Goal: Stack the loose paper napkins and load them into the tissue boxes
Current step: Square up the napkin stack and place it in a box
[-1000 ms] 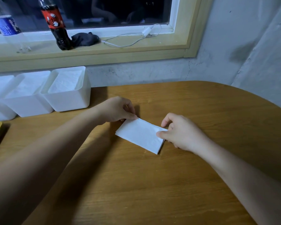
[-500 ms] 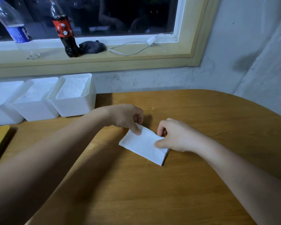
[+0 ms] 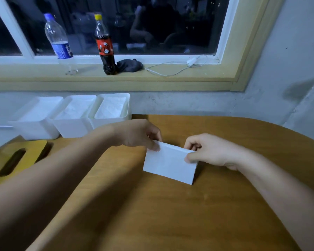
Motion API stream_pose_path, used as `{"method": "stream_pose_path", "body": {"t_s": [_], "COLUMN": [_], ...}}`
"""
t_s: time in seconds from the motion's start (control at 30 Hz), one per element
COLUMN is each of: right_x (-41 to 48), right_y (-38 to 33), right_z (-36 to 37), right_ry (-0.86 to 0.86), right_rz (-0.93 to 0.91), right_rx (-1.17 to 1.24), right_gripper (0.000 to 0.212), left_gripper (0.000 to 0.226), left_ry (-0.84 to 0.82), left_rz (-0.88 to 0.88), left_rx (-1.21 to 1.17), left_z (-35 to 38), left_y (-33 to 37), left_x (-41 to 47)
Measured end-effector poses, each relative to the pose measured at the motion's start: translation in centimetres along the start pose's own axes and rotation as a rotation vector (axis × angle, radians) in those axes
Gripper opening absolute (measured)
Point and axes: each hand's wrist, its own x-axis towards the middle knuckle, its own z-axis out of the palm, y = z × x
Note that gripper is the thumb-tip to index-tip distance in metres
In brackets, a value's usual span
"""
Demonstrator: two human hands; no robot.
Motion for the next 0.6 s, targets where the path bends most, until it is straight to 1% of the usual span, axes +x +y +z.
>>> {"method": "stream_pose_path", "body": {"t_s": [0.1,0.2,0.27,0.3,0.37,0.5,0.6], "right_x": [1.5,3.4,4.9,5.7,7.1,10.0,12.8], "right_y": [-2.6,-5.8,-8.0,-9.1,-11.5,-16.0,-19.6], "right_z": [-0.6,-0.4,-0.1,0.2,0.5,1.7,3.3], "right_ry": [0.032,0.079,0.089,0.079,0.047,-0.024,-0.034], "right_rz": [-0.049,-0.096,-0.128,-0.144,-0.154,-0.193,-0.208], "right_rx": [0.054,0.129,0.188,0.227,0.274,0.266,0.286], "right_gripper": [0.010,0.020,0.013,0.009,0.009,0.024,0.029], "left_gripper": [0.003,0.003,0.004,0.006,0.009,0.014,0.019], "left_ry": [0.102,0.200,0.260,0.286,0.352,0.473,0.534], "left_rz": [-0.037,-0.072,-0.118,-0.140,-0.174,-0.243,-0.287], "left_rx": [-0.062,-0.121,-0.159,-0.187,-0.256,-0.375,-0.485], "left_z": [-2.1,-4.2,-5.6,-6.3,-7.6,-10.2,-11.8], "left_y": [-1.3,-2.8,-4.1,-4.8,-6.4,-10.0,-12.9], "left_x": [-2.5,-5.0,-6.7,-7.5,-9.0,-12.1,-14.4]}}
